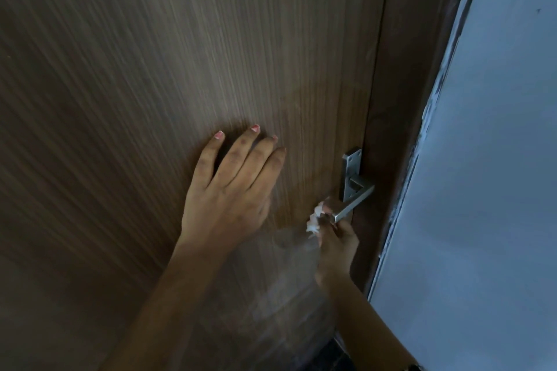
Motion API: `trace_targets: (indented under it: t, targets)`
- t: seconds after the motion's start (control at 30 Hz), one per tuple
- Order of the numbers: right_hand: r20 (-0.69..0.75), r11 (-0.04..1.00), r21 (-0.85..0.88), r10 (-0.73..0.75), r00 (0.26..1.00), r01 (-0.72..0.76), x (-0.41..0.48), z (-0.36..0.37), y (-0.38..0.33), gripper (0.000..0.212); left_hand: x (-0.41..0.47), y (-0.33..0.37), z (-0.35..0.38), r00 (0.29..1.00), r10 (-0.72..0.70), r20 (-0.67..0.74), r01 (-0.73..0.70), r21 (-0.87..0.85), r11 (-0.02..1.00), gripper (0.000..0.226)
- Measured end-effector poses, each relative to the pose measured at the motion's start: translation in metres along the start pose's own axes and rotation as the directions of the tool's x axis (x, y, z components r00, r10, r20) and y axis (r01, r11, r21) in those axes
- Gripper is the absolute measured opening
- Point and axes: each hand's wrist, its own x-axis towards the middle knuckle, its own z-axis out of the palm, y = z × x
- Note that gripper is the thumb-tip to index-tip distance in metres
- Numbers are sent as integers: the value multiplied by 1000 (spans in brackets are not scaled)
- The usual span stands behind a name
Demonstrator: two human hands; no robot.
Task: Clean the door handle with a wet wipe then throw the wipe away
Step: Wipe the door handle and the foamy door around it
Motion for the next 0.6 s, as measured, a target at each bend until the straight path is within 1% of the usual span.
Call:
trace_targets:
  t: [0.03, 0.1, 0.17, 0.23, 0.3, 0.4, 0.47, 0.53, 0.6]
  targets:
    - [8, 999, -39, -2, 1000, 2, -3, -3, 5, 14, 0, 0, 0, 1000, 3, 1, -3, 3, 1000, 32]
    - [-52, 997, -80, 14, 999, -18, 0, -8, 9, 15, 0, 0, -1, 1000, 8, 0, -8, 9, 1000, 31]
    - [-151, 998, -17, 50, 987, -53, 11, -10, 3, 16, 1, 0, -2, 1000, 5, 0, -5, 10, 1000, 31]
    - [-166, 998, 35, 51, 985, -45, 20, -6, -8, 19, 1, 0, -2, 1000, 3, 4, -3, 9, 1000, 32]
    - [-121, 1000, 13, -10, 993, 12, 21, -1, -16, 18, 1, 0, -1, 1000, 5, 9, -5, 11, 1000, 32]
    - [-20, 994, 77, -70, 997, 72, 11, 3, -20, 15, 0, 0, 0, 1000, 8, 10, -8, 32, 999, 34]
    - [45, 993, 63, -104, 994, 101, 4, 2, -18, 17, 1, 0, 0, 1000, 4, 9, -4, 36, 999, 34]
    - [105, 993, 56, -108, 989, 102, -3, 0, -16, 13, 1, 0, 0, 1000, 3, 8, -3, 39, 999, 34]
    - [132, 995, 43, -90, 987, 85, -6, -6, -14, 13, 1, 0, 0, 1000, 4, 11, -4, 38, 999, 34]
